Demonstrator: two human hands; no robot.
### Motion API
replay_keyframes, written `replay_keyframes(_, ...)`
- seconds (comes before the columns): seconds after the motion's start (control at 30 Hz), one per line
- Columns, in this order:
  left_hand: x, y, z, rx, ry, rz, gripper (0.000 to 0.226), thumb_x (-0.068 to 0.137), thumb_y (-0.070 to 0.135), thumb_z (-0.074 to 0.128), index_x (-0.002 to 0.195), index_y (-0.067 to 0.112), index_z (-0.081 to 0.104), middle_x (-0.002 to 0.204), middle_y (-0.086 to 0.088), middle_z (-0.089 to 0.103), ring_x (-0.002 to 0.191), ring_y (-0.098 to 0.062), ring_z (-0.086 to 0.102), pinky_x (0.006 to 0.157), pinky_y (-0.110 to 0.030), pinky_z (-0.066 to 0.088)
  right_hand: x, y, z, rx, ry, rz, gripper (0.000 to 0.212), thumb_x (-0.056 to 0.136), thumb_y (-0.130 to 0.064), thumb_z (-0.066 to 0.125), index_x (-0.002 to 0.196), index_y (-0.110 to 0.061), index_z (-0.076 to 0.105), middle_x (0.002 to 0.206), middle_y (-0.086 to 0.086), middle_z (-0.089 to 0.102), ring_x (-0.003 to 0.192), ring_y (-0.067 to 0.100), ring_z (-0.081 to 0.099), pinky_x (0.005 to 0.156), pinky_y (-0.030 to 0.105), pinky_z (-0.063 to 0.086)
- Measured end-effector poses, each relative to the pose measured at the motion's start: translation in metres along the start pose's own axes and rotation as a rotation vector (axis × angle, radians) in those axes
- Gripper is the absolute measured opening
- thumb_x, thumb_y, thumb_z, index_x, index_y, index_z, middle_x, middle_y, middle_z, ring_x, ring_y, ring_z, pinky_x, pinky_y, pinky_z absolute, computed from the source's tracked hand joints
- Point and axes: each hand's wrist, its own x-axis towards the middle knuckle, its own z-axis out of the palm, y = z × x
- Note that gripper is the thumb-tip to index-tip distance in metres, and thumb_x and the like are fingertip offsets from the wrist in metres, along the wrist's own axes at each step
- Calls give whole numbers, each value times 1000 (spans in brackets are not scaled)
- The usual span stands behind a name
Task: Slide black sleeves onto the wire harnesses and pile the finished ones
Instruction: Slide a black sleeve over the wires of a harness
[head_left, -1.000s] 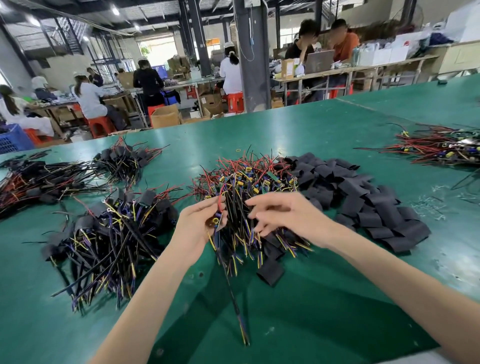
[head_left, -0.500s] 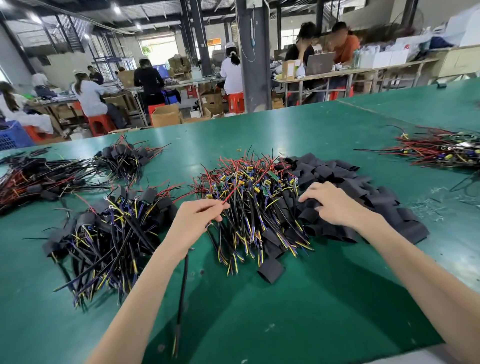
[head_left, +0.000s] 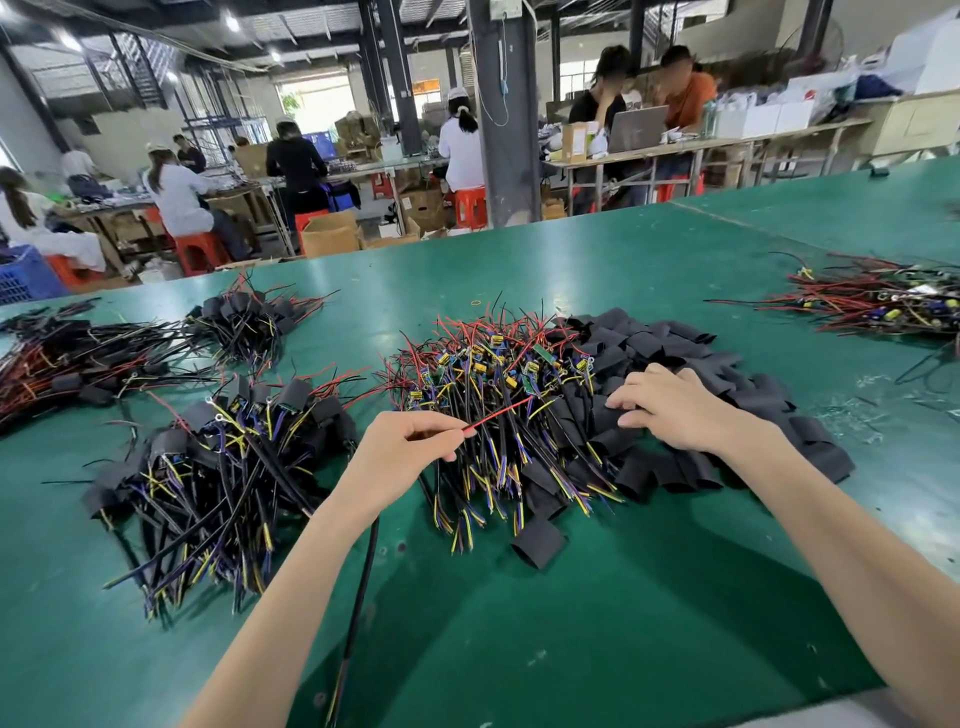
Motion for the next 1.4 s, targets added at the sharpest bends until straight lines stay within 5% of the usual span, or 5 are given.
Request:
replay_keyframes(0.33, -1, 1, 3, -28, 21, -2, 14, 87, 14, 66, 87, 23, 76, 57, 7, 65, 49, 4, 48, 49, -4, 32, -3, -9, 2, -68, 42, -2, 30, 96, -27, 50, 125, -25, 54, 114, -2, 50, 114, 17, 36, 89, 37, 27)
replay_keyframes(0.53, -2, 2, 5, -44, 40, 19, 12, 87, 13, 66, 90, 21, 75, 59, 7, 67, 54, 4, 54, 56, -5, 37, -5, -20, -8, 61, 305, 49, 36, 95, -22, 53, 130, -16, 47, 122, 4, 47, 116, 24, 38, 91, 40, 32)
replay_keyframes(0.7, -3, 3, 7, -42, 43, 69, 21, 86, 10, 66, 85, 29, 74, 60, 9, 67, 53, 3, 52, 56, -6, 36, -8, -55, -7, 262, 335, -128, 32, 94, -18, 54, 124, -11, 52, 117, 6, 51, 110, 24, 40, 94, 42, 34)
replay_keyframes(1.0, -4, 6, 7, -87, 60, 104, 28, 86, 8, 66, 82, 35, 73, 61, 6, 69, 54, 3, 53, 56, -6, 37, -15, -64, -9, 378, 326, -95, 32, 94, -19, 54, 124, -9, 53, 120, 8, 52, 111, 25, 41, 98, 44, 33)
replay_keyframes(1.4, -4, 5, 6, -31, -33, 94, 33, 86, 15, 67, 78, 46, 74, 60, 5, 66, 58, -12, 46, 59, -27, 32, -20, -68, -16, 466, 395, -175, 32, 90, -9, 60, 121, -5, 57, 116, 11, 55, 107, 28, 44, 95, 43, 32)
